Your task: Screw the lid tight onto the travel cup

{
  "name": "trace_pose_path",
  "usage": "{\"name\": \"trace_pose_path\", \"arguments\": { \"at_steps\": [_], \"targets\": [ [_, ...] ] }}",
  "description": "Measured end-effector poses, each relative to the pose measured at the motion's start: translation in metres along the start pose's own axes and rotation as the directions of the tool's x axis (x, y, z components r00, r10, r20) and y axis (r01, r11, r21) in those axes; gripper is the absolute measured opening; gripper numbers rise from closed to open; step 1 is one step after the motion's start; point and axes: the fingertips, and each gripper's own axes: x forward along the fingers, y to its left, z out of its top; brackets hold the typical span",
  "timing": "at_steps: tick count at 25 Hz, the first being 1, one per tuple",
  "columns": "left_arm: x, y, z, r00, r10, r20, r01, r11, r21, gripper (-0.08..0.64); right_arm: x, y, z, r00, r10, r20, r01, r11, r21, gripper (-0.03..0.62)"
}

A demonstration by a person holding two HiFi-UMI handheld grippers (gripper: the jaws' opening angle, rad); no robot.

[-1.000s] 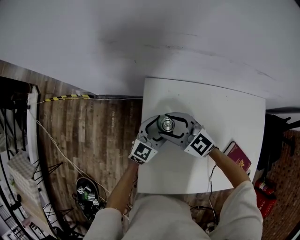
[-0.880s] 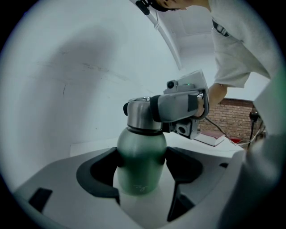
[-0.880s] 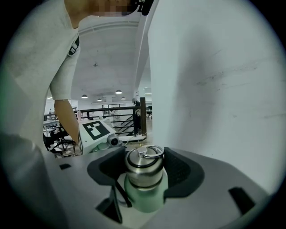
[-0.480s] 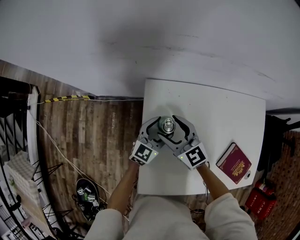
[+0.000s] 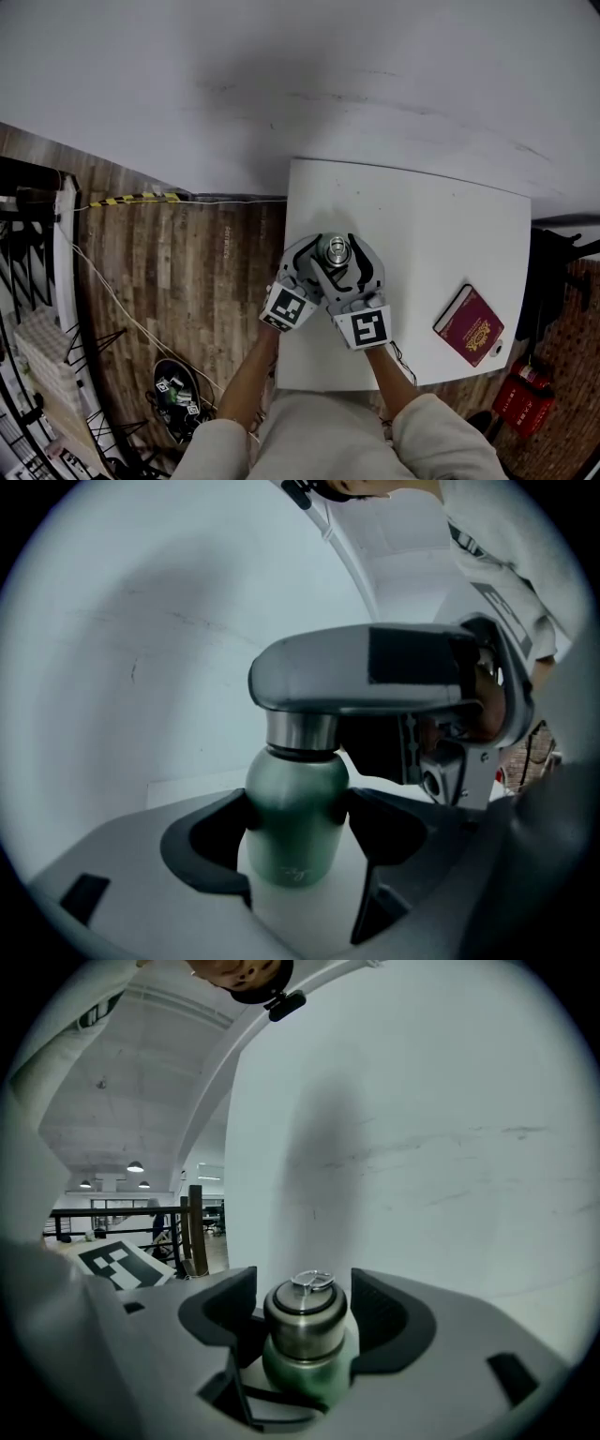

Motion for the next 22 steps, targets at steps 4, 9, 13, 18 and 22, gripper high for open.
{"name": "trace_pose_path", "arguments": {
  "at_steps": [4, 9, 13, 18, 22],
  "targets": [
    [0.000, 0.000, -0.001, 1.000, 0.002, 0.000, -0.002, 1.000, 0.004, 0.331, 0.003, -0.005, 0.000, 1.000, -0.020, 0.001, 0.020, 1.000, -0.007, 0.294],
    [0.000, 0.000, -0.001, 1.000, 0.001, 0.001, -0.001, 1.000, -0.001, 0.331, 0.003, -0.002, 0.000, 0.999, -0.038, 0.009, 0.039, 0.999, -0.023, 0.262],
    [0.000, 0.000, 0.001, 1.000, 0.002, 0.000, -0.002, 1.000, 0.002, 0.331, 0.003, -0.002, 0.000, 1.000, -0.002, 0.003, 0.002, 1.000, -0.027, 0.261],
    [0.000, 0.000, 0.001, 1.000, 0.002, 0.000, -0.002, 1.000, 0.002, 0.331, 0.002, 0.004, -0.001, 0.992, 0.123, -0.021, -0.124, 0.990, -0.072, 0.261],
    [0.000, 0.000, 0.000, 1.000, 0.001, -0.002, -0.001, 1.000, 0.002, 0.331, 0.003, 0.007, 0.000, 0.972, 0.230, -0.036, -0.232, 0.969, -0.084, 0.261]
  ]
}}
